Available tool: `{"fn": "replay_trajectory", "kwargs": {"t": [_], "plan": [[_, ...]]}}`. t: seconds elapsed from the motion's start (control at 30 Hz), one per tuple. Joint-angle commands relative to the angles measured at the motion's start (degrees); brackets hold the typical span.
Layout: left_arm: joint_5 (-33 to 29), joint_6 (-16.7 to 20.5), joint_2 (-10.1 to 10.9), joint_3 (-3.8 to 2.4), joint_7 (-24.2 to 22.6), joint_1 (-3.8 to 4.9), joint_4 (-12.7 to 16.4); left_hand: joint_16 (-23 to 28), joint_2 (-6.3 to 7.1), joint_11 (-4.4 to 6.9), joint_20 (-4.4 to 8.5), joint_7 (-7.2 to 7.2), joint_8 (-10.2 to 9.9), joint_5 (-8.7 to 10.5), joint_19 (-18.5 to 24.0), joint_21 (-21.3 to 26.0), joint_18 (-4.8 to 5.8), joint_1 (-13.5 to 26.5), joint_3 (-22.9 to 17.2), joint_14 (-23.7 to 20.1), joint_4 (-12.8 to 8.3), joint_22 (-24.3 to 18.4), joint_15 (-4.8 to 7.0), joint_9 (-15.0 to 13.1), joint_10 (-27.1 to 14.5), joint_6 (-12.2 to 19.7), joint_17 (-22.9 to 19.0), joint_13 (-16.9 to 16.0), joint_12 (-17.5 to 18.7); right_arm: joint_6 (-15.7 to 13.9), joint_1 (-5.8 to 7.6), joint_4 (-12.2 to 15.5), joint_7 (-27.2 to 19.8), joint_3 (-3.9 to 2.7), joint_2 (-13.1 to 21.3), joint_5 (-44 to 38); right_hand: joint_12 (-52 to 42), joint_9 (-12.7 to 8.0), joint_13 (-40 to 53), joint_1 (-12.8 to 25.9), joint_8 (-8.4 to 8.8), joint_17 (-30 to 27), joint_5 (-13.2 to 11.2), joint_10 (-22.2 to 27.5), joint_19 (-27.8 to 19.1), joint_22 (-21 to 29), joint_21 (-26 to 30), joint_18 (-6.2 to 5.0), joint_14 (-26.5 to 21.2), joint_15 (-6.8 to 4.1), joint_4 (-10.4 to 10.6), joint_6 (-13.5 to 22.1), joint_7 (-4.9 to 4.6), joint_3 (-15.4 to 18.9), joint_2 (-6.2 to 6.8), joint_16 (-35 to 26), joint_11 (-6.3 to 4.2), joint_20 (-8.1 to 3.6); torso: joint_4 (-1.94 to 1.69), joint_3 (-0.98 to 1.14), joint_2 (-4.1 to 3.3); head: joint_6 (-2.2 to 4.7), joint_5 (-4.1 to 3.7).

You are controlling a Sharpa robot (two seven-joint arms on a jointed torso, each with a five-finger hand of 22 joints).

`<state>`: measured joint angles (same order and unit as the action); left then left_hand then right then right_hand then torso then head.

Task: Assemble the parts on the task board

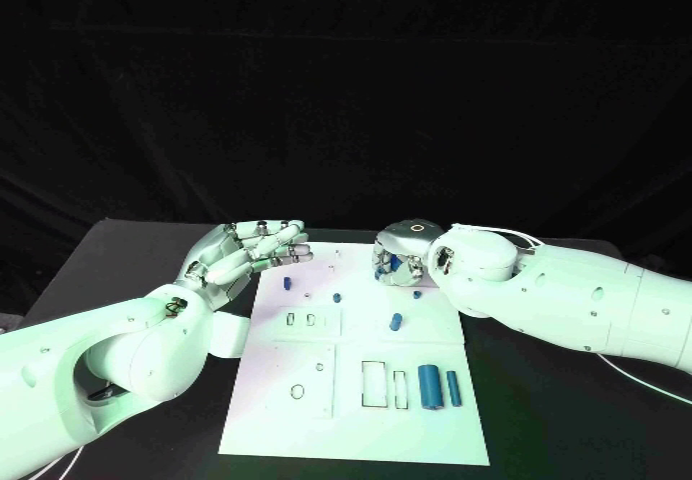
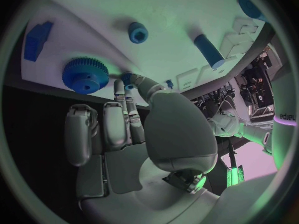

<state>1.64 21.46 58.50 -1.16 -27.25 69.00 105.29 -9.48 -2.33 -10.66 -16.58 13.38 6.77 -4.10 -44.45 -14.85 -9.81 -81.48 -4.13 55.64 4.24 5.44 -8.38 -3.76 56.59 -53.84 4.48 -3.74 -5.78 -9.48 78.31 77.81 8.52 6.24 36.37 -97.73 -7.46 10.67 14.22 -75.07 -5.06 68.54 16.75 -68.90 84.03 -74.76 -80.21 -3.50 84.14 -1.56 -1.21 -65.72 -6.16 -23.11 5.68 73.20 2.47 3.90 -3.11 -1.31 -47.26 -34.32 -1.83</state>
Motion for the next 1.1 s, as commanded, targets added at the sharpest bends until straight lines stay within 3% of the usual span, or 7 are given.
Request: {"fn": "replay_trajectory", "kwargs": {"t": [0.03, 0.23, 0.47, 0.77, 1.1], "plan": [[-0.2, -1.4, 0.0, -0.04, -0.2, 0.07, 0.1, 0.4, 0.08, -0.32, -0.01, 0.49, -0.3, -0.4, -0.1, 0.4, -0.4, 0.5, -0.1, 0.0, -0.2, -0.1, -0.55, 0.1, 0.1, -0.1, -0.1, 0.0, 0.2, -3.6, -0.06, 1.2, 0.0, -0.09, 0.5, 0.4, 0.0, 0.3, 0.1, -1.0, -0.32, -0.1, 0.7, -0.4, 0.3, -0.1, -0.4, 0.35, 2.6, -0.4, 0.0, -0.5, -0.02, -0.4, -0.23, 0.2, 0.18, 0.07, -0.01, -0.02, 0.02, 0.14, 0.18], [-0.5, -2.0, 0.0, -0.04, -0.1, 0.08, -0.2, 0.6, 0.34, -0.4, -0.02, 0.58, -0.5, -0.39, 0.0, 0.5, -0.38, 1.0, 0.1, 0.1, -0.1, -0.2, -0.61, 0.0, 0.1, -0.2, -0.1, 0.0, 0.4, -8.3, 0.55, 1.7, 0.4, -0.41, 0.3, 0.9, 0.1, 0.5, 0.1, -0.9, -0.4, 0.1, 0.9, -0.4, 0.3, -0.3, -0.5, 0.38, 2.6, -0.39, -0.1, -0.8, -0.01, -0.5, -0.1, 0.3, 0.19, 0.07, -0.05, -0.1, -0.04, 0.83, 0.15], [-0.6, -1.9, -0.1, -0.04, -0.1, 0.1, -0.3, 0.6, 0.34, -0.4, -0.02, 0.58, -0.5, -0.39, 0.0, 0.5, -0.38, 1.0, 0.1, 0.1, -0.1, -0.2, -0.61, 0.0, 0.1, -0.2, -0.1, 0.0, 0.4, -14.4, 1.03, -1.4, 0.2, -0.49, -2.5, 1.5, 0.2, 0.6, 0.1, -0.8, -0.43, 0.2, 0.6, -0.6, 0.3, -0.4, -0.5, 0.39, 2.6, -0.38, 0.0, -0.9, 0.0, -0.6, -0.13, 0.5, 0.18, 0.08, -0.23, -0.06, -0.2, 0.93, -0.36], [-0.6, -1.8, -0.3, -0.04, 0.0, 0.1, -0.5, 0.7, 0.35, -0.39, -0.02, 0.56, -0.6, -0.4, 0.0, 0.5, -0.39, 1.1, 0.2, 0.1, -0.1, -0.3, -0.61, 0.0, 0.1, -0.2, -0.1, 0.0, 0.5, -15.1, 0.82, -5.6, -0.3, -0.4, -6.9, 2.0, 0.3, 0.6, 0.1, -0.8, -0.36, 0.3, 0.7, -0.5, 0.2, -0.2, -0.4, 0.35, 2.6, -0.38, 0.0, -0.8, -0.05, -0.7, -0.09, 0.6, 0.21, 0.08, -0.21, -0.03, -0.29, 0.61, 0.31], [-0.6, -1.7, -0.3, -0.04, 0.0, 0.24, -0.4, 0.7, 0.31, -0.39, -0.02, 0.54, -0.6, -0.41, 0.0, 0.5, -0.39, 1.1, 0.1, 0.2, -0.1, -0.3, -0.6, 0.0, 0.2, -0.2, -0.1, 0.0, 0.5, -14.4, 0.25, -9.1, -0.6, -0.33, -10.2, 2.1, 0.4, 0.6, 0.1, -0.7, -0.24, 0.4, 0.7, -0.4, 0.2, -0.1, -0.4, 0.34, 2.7, -0.35, 0.0, -0.7, -0.13, -0.7, 0.03, 0.6, 0.27, 0.09, -0.39, -0.11, -0.5, 0.62, 0.38]]}}
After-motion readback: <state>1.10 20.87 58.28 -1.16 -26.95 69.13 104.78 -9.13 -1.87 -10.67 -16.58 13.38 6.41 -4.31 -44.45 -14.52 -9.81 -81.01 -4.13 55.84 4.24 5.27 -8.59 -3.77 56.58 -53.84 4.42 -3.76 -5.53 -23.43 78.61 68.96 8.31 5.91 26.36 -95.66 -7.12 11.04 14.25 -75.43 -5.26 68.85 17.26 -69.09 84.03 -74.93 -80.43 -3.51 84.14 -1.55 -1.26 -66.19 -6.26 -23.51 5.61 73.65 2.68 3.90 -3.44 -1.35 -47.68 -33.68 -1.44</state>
